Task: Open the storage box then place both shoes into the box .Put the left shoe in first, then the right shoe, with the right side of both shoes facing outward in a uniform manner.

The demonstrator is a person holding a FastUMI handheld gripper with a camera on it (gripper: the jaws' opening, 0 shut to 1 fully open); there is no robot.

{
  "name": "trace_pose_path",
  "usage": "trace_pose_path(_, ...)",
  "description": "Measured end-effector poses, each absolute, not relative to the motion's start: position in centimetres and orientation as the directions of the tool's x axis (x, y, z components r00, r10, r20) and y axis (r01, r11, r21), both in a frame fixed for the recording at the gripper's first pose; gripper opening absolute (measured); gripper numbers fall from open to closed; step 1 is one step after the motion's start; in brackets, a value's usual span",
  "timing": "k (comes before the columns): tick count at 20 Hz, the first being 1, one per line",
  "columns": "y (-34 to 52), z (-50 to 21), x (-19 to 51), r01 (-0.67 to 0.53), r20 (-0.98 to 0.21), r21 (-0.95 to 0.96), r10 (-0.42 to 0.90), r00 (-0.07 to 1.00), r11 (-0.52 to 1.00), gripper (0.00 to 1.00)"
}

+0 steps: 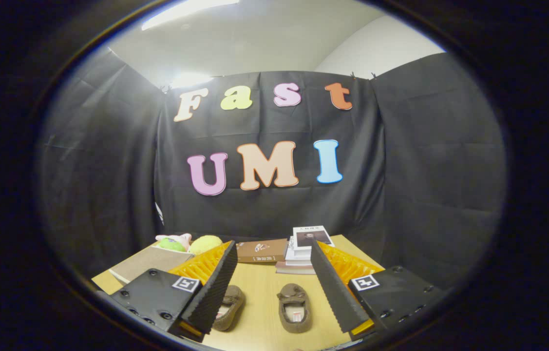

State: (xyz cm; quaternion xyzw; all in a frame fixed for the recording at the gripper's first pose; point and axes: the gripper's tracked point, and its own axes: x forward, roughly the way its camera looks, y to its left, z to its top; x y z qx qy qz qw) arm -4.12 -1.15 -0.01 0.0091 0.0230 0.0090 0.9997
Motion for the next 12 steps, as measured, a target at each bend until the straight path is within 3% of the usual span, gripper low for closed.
trace_pose_path(6,-0.7,0.0,-4.7,-0.035,-0.055,0.013,0.036,0.998,0.999,0.97)
trace_pose_path(12,2.2,-1.5,-4.0,-0.071,-0.08,0.135,0.082,0.993,0.988,0.97)
